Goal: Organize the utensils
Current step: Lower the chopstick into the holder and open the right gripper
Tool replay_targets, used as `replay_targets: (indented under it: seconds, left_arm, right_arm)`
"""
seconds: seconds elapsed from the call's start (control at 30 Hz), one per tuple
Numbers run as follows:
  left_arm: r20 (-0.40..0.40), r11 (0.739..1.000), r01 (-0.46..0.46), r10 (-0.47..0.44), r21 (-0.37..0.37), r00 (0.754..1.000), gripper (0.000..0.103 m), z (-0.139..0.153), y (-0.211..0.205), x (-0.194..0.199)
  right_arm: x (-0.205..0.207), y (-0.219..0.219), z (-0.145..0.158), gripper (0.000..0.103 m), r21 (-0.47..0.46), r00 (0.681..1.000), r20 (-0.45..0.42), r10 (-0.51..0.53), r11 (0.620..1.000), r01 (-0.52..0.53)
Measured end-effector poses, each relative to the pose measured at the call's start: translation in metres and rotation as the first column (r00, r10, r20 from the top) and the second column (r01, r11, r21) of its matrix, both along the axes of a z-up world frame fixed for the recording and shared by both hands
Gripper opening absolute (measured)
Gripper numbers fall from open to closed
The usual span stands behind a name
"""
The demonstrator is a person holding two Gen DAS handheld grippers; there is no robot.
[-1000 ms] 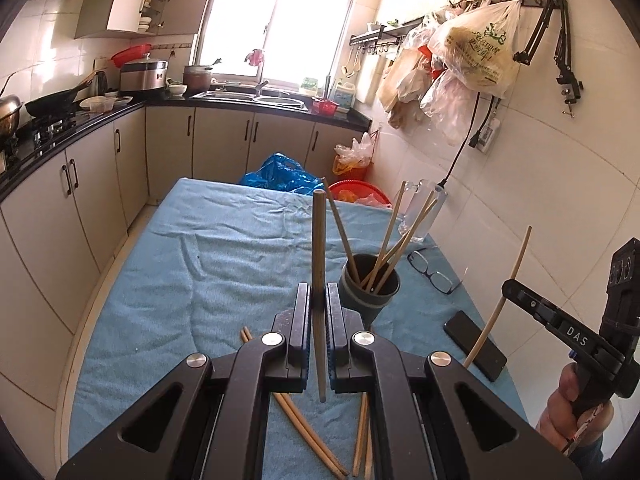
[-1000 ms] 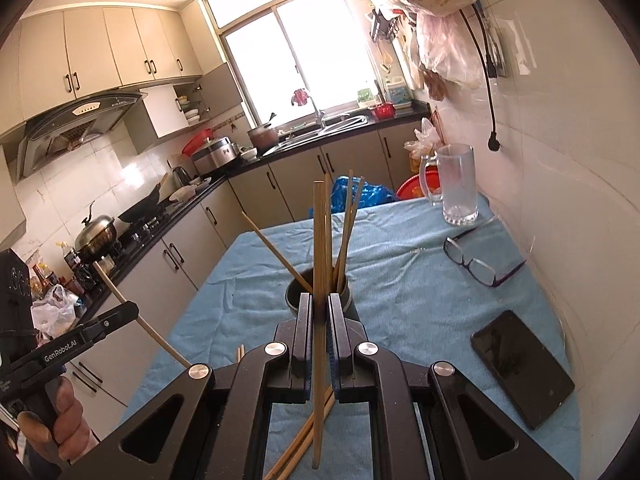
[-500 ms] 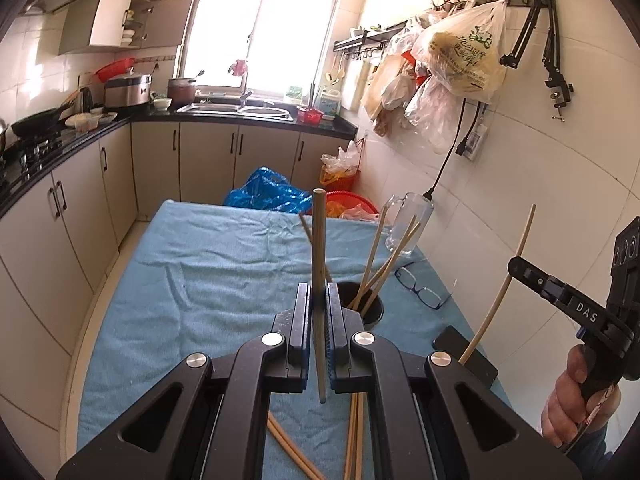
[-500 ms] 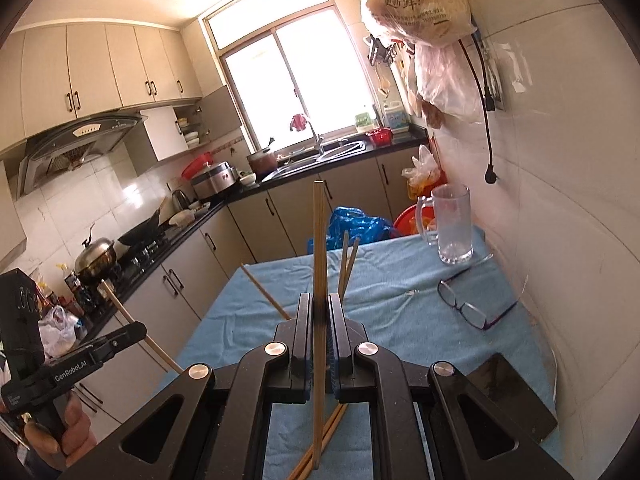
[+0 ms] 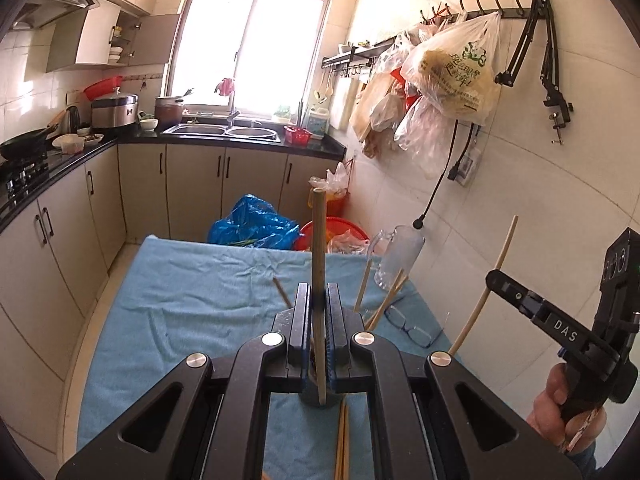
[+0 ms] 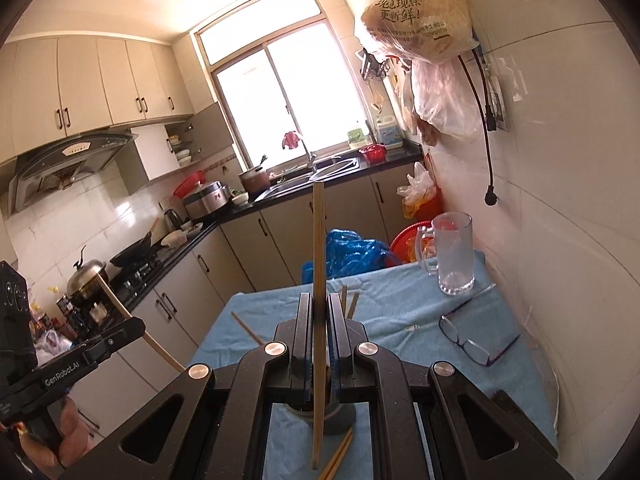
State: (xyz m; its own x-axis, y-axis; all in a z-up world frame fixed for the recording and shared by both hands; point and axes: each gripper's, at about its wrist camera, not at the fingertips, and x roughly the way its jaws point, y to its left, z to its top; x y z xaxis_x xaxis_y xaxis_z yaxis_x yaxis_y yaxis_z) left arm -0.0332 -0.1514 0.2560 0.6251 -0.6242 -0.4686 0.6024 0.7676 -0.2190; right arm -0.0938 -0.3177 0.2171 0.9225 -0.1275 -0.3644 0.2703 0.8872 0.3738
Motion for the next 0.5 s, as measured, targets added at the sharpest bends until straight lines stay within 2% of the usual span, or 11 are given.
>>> replay_targets:
  seconds: [0.27,0.5]
  left_arm:
    - [0.007,1.000,-0.017,0.017,-0.017,1.000,0.006,-0.002,-0.022,0.024]
    - [-0.030,1.000,-0.013,0.013,0.002,0.999,0.006,-0.025,-0.037,0.041]
  right_arm:
    - [0.029,0.000,0.011,0.007,-0.040,0.998,0.052,-0.041,0.998,0.043]
    - [0.062,-0.001,-0.004,0.007,-0.036,0.998,0.042,-0.040,0.999,0.041]
